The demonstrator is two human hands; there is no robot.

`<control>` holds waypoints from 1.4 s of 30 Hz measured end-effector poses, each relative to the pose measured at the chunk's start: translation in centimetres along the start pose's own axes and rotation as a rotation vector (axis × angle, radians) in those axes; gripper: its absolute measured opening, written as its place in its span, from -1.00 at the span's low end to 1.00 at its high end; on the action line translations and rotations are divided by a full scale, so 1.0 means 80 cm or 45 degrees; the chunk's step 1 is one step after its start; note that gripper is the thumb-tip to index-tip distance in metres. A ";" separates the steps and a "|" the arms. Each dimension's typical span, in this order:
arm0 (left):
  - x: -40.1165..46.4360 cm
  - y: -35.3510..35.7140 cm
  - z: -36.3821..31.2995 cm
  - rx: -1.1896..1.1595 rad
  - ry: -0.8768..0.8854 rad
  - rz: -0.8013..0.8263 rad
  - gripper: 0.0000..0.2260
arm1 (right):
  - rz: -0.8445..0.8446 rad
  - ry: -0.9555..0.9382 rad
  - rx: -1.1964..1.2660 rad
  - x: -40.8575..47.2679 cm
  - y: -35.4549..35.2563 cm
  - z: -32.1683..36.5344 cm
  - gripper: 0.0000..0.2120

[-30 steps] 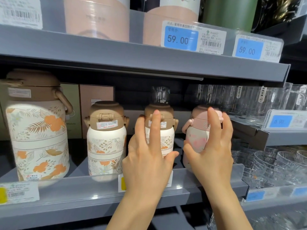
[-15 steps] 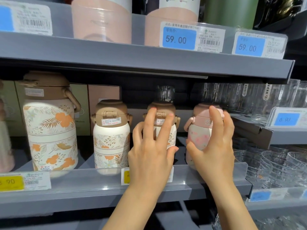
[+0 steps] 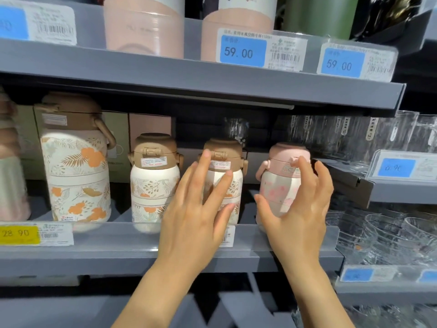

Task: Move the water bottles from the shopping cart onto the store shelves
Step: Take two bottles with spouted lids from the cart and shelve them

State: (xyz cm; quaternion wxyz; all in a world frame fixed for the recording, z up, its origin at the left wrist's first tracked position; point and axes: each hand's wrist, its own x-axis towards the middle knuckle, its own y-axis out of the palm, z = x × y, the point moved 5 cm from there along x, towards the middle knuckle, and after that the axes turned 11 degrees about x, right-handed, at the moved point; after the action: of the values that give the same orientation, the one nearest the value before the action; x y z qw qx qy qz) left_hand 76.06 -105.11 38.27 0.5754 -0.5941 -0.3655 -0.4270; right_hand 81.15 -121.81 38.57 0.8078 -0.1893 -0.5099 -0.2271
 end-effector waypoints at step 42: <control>-0.599 -0.702 0.550 0.710 -1.434 0.323 -0.67 | 1.836 0.214 1.313 -0.604 0.337 0.795 -0.80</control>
State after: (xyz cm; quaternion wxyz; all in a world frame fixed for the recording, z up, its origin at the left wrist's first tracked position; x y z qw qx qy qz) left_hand 10.24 -54.62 15.88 0.4742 -0.5940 -0.6361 0.1331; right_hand 31.11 -56.99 18.60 0.7738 -0.0598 -0.2445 0.5813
